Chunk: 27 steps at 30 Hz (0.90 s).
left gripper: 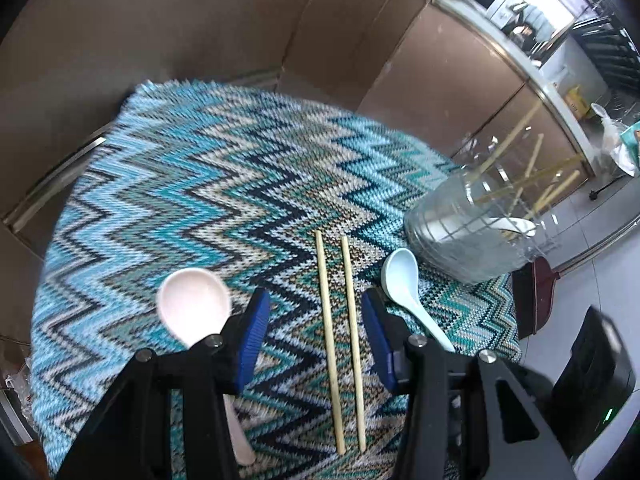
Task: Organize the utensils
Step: 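Grasp a bamboo chopstick with the left tool while the right tool grasps another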
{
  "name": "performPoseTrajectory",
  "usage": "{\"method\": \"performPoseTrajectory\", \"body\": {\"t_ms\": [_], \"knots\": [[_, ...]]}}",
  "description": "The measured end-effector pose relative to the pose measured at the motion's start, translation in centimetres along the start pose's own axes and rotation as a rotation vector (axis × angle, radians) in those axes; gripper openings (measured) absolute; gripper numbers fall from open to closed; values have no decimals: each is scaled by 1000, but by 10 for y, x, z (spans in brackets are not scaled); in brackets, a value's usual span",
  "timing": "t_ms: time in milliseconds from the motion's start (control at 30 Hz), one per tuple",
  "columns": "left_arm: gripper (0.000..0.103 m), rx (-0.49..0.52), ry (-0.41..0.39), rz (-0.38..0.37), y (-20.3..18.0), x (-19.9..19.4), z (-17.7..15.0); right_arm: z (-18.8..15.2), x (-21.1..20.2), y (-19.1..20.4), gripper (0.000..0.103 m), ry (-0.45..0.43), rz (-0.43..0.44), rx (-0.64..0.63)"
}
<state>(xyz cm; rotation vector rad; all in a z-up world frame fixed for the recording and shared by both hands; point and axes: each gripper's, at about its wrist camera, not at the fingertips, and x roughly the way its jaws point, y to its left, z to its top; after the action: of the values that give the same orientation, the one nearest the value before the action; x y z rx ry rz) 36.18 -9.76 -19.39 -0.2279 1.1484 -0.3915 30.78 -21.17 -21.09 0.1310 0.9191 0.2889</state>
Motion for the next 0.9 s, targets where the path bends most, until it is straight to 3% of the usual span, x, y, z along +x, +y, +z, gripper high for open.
{"method": "performPoseTrajectory", "body": {"t_ms": [200, 467, 600, 767, 900], "knots": [[34, -19, 114, 5, 2, 41, 13, 9, 30, 9, 19, 83, 21, -5], [27, -3, 185, 26, -6, 69, 19, 22, 63, 13, 19, 149, -22, -24], [21, -8, 202, 40, -7, 80, 23, 30, 70, 11, 19, 155, -38, -30], [9, 13, 213, 57, -10, 88, 29, 32, 74, 9, 11, 190, -41, -27], [6, 18, 215, -7, -8, 82, 25, 23, 61, 4, 7, 219, -21, -14]]}}
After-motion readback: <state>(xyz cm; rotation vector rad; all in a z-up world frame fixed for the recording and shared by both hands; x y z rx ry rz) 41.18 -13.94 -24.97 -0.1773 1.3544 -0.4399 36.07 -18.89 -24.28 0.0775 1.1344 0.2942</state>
